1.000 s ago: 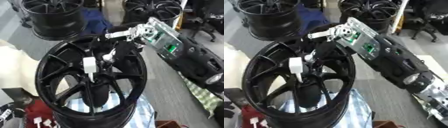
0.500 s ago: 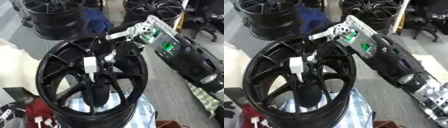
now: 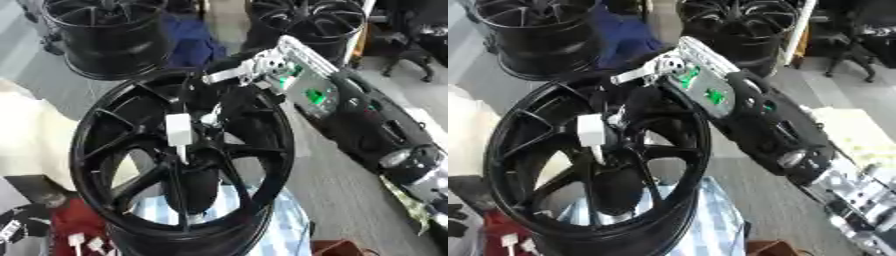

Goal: Pull the pin out of the wheel hub.

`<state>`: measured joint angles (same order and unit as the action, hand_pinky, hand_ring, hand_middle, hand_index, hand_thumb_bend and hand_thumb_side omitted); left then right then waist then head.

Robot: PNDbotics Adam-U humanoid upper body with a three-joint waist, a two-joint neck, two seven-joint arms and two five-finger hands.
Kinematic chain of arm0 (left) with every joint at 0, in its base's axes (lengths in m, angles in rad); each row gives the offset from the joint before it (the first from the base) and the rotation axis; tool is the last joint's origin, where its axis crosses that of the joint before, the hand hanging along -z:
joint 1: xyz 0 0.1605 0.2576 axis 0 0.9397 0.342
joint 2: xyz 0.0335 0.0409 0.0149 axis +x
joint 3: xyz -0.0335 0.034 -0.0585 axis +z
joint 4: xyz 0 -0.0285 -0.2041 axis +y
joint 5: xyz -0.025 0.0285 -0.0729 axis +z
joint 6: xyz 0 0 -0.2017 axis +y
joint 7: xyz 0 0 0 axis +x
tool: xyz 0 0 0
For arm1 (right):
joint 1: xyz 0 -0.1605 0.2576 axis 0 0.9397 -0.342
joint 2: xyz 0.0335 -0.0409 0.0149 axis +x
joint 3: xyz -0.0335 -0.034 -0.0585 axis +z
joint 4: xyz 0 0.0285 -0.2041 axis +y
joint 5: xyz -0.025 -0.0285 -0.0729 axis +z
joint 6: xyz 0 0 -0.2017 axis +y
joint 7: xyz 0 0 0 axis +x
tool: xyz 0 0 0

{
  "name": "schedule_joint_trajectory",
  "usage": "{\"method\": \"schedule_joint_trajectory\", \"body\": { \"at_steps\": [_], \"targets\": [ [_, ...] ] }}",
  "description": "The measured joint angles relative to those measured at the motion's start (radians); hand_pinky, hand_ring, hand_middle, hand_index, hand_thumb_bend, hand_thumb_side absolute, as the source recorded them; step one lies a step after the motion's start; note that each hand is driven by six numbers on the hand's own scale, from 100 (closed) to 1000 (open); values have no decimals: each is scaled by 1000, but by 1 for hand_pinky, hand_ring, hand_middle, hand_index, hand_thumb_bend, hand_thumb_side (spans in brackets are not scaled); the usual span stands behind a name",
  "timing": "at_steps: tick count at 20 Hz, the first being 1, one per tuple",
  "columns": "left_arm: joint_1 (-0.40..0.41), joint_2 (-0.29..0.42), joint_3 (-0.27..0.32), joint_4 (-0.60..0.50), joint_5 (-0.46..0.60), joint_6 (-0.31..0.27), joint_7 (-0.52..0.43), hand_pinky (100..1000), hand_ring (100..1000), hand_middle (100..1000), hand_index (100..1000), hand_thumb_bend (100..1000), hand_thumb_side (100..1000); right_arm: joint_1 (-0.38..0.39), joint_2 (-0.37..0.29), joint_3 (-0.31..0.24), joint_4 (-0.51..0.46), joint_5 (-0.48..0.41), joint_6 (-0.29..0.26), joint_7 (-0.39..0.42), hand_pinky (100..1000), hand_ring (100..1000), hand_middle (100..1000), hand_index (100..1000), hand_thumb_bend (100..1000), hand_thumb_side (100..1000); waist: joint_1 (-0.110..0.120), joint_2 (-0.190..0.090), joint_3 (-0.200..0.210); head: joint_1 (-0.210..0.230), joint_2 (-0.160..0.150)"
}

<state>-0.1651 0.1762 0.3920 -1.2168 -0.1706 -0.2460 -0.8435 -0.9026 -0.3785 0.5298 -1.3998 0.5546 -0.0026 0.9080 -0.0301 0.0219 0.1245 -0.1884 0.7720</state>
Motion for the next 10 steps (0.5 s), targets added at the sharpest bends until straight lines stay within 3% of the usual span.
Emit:
{"method": "schedule_joint_trajectory", "body": {
  "at_steps": [10],
  "targets": [
    [-2,-1,0,-4,-4,3,-5,698,665,674,835,100,751,7,25,13,16,29,-23,-1,803,832,868,930,130,628,0,0,5,-4,0]
  ]
}}
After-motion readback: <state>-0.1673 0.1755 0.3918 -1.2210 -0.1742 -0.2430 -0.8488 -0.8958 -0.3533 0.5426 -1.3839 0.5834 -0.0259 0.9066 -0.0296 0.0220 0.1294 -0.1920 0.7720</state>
